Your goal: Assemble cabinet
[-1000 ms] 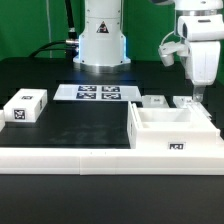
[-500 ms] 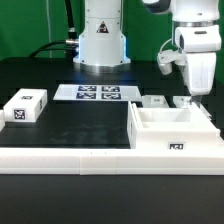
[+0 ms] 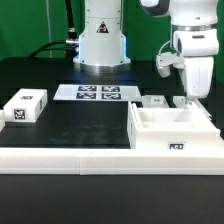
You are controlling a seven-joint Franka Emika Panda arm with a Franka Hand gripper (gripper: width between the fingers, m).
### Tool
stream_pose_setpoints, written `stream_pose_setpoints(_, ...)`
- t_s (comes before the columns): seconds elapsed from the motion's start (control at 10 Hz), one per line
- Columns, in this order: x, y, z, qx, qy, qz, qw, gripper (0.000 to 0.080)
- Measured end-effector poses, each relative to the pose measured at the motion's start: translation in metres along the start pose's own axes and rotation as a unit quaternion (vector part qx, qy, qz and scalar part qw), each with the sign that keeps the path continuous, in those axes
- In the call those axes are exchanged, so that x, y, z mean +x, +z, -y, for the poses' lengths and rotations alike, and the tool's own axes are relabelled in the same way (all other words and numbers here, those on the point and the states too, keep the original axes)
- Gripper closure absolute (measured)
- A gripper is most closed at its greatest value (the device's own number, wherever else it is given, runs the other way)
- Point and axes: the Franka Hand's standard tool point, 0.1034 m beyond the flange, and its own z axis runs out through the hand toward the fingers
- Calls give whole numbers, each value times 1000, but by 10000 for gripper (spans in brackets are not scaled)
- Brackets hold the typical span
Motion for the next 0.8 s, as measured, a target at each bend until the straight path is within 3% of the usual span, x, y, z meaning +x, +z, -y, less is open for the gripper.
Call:
stream_pose_setpoints(0.6, 0, 0, 0, 0, 0, 0, 1000, 731)
stream_pose_setpoints(0.8, -2, -25, -5, -6, 0, 14, 1000, 731)
